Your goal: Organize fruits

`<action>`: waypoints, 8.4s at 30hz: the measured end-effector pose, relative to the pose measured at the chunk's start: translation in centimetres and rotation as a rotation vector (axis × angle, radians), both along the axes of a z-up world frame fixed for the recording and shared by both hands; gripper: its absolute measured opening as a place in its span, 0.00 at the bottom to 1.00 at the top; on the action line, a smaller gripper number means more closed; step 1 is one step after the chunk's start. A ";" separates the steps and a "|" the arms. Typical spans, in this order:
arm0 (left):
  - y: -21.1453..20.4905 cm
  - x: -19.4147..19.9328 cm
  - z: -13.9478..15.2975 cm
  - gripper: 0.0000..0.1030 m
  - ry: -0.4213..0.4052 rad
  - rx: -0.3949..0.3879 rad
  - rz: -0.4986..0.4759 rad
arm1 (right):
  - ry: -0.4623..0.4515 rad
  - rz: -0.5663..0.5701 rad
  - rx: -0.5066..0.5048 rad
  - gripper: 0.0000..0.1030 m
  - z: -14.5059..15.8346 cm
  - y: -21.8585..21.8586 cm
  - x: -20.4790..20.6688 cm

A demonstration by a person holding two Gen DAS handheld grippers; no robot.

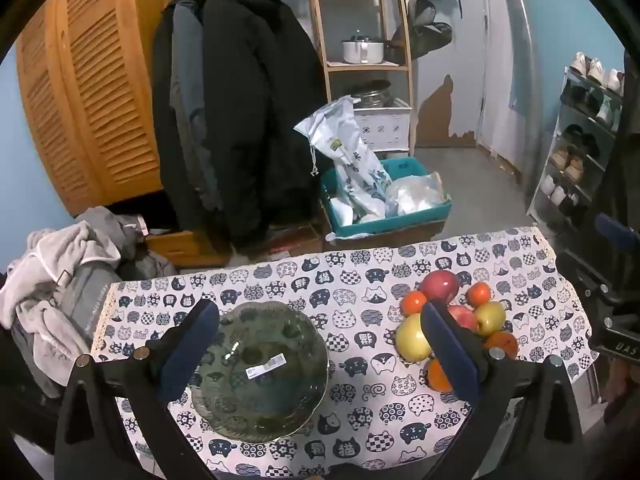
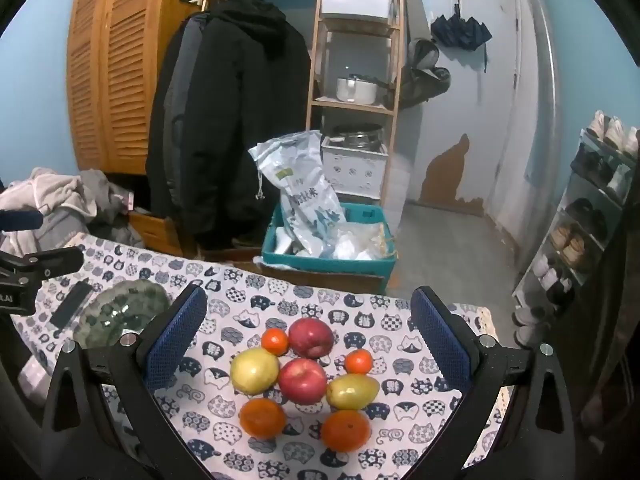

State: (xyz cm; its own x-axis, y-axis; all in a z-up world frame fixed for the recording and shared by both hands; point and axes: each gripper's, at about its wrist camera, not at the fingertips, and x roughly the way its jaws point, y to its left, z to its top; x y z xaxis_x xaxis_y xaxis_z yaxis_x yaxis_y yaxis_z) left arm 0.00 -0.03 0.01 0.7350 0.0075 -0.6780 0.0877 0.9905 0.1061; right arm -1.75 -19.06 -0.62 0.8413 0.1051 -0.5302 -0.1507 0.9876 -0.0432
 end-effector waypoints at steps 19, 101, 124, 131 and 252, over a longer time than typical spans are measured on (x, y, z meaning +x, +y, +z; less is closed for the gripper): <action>0.4 -0.1 -0.2 0.99 -0.001 -0.041 -0.027 | 0.016 -0.003 -0.022 0.97 -0.3 -0.2 0.0; -1.3 0.3 -1.6 0.99 0.041 -0.048 -0.059 | 0.014 -0.033 -0.021 0.97 -0.8 -1.8 -0.3; -2.4 1.4 -2.3 0.99 0.058 -0.034 -0.074 | 0.029 -0.046 -0.005 0.97 -1.0 -2.8 0.0; -3.3 3.3 -4.9 0.99 0.157 -0.043 -0.105 | 0.091 -0.068 -0.023 0.97 -2.8 -3.7 1.1; -4.1 5.4 -10.5 0.72 0.256 -0.192 -0.224 | 0.309 0.049 0.084 0.68 -8.7 0.4 5.9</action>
